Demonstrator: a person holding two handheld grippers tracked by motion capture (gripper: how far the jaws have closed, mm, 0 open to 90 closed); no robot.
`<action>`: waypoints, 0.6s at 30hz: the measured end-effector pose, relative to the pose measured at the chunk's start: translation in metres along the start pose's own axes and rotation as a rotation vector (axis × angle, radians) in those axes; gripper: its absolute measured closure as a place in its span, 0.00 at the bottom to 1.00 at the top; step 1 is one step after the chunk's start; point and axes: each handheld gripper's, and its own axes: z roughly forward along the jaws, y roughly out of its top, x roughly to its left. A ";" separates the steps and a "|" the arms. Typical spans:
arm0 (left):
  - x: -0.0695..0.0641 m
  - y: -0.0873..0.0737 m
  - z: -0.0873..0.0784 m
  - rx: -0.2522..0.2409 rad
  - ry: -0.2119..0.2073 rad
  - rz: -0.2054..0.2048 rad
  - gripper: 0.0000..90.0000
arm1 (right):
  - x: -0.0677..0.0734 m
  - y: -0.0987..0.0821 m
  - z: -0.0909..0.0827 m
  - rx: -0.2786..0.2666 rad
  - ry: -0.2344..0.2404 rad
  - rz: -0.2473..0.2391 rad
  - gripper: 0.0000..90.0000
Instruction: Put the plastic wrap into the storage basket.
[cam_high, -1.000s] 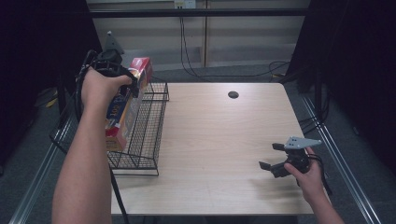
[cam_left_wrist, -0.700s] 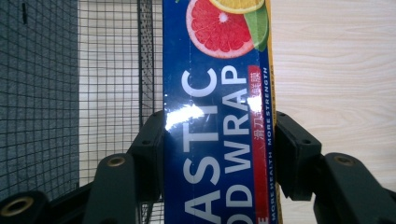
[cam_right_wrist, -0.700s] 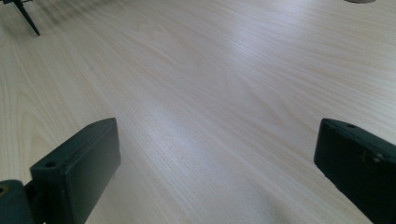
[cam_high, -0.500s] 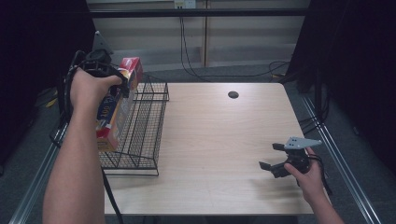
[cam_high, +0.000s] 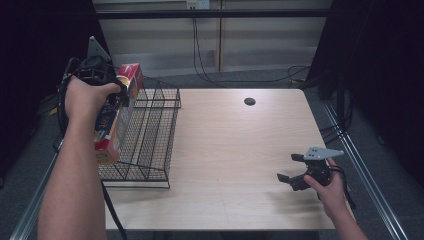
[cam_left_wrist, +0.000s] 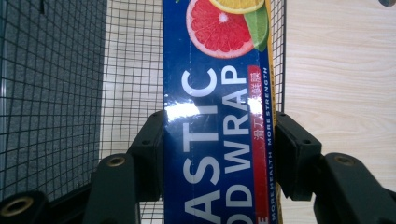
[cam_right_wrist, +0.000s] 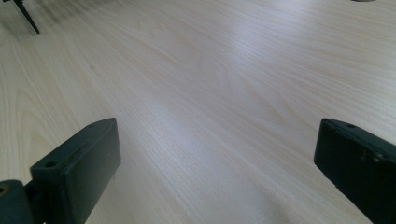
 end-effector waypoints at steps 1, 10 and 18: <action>0.000 0.000 0.000 0.000 0.000 0.000 0.50 | 0.000 0.000 0.000 0.002 0.001 0.001 0.00; 0.012 -0.003 0.003 -0.005 0.010 -0.029 0.50 | 0.001 0.000 0.000 0.009 0.006 0.006 0.00; 0.015 -0.004 0.005 -0.005 0.014 -0.042 0.50 | 0.001 0.000 0.000 0.008 0.001 0.000 0.00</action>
